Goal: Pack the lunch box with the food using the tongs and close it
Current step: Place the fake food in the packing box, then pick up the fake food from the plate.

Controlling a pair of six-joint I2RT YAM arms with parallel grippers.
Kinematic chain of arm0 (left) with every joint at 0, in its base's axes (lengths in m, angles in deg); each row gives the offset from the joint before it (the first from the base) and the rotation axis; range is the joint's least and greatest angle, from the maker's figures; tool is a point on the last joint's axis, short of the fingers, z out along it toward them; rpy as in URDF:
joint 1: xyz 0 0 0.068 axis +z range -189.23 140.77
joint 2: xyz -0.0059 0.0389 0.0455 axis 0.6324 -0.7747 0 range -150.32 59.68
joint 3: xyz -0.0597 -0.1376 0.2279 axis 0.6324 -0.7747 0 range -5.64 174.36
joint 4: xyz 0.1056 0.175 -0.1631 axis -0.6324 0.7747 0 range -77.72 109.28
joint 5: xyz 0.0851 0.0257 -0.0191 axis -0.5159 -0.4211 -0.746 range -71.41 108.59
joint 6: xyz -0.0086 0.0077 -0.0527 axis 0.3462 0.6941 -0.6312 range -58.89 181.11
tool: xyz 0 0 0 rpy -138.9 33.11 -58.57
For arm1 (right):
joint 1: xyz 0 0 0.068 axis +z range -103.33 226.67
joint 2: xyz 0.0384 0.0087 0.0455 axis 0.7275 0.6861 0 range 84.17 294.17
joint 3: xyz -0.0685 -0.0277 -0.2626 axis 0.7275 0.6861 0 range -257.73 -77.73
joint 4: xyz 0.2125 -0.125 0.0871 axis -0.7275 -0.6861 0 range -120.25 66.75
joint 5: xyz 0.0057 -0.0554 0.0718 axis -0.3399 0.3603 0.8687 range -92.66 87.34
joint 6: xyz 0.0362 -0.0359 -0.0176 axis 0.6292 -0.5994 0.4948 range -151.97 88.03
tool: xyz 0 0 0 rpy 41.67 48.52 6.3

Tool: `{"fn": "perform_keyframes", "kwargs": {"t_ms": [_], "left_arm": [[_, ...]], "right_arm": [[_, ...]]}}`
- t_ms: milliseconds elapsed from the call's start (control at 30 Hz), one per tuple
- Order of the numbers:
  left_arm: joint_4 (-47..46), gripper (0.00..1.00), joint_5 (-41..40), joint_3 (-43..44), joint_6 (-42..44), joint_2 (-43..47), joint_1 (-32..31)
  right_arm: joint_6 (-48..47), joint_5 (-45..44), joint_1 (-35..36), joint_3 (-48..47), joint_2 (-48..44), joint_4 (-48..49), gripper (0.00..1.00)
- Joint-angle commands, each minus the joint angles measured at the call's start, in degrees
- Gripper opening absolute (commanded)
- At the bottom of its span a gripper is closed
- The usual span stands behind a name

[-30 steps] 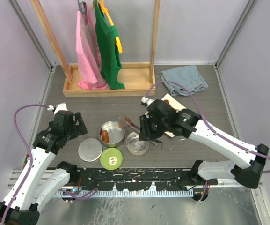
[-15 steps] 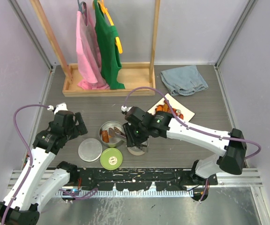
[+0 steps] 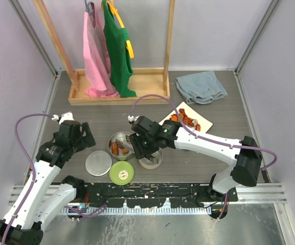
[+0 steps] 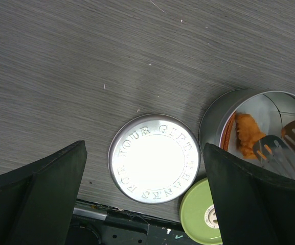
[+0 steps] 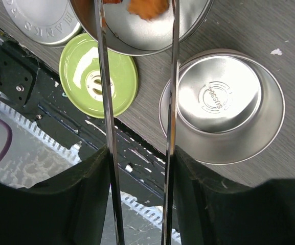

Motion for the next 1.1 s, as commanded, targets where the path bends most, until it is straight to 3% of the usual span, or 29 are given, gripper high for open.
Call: {"fn": "perform_keyframes", "kwargs": {"t_ms": [0,200,467,867,1067], "left_arm": [[-1.7,0.98,-0.5,0.9,-0.7,0.4,0.2],[-1.7,0.98,-0.5,0.9,-0.7,0.3,0.1],[-1.7,0.98,-0.3,0.9,-0.7,0.3,0.2],[-1.7,0.98,0.1,0.9,-0.7,0.4,0.2],[-1.7,0.98,0.2,0.9,-0.7,0.5,0.1]], "right_arm": [[-0.7,-2.8,0.2,-2.6,-5.5,1.7,0.54],[1.5,-9.3,0.1,-3.5,-9.6,-1.8,0.54],[6.8,-22.7,-4.2,-2.4,-15.6,-16.2,0.53],[4.1,-18.7,-21.7,6.9,-27.4,-21.1,0.5],[2.4,-16.6,-25.8,9.8,-28.0,-22.9,0.48]]}}
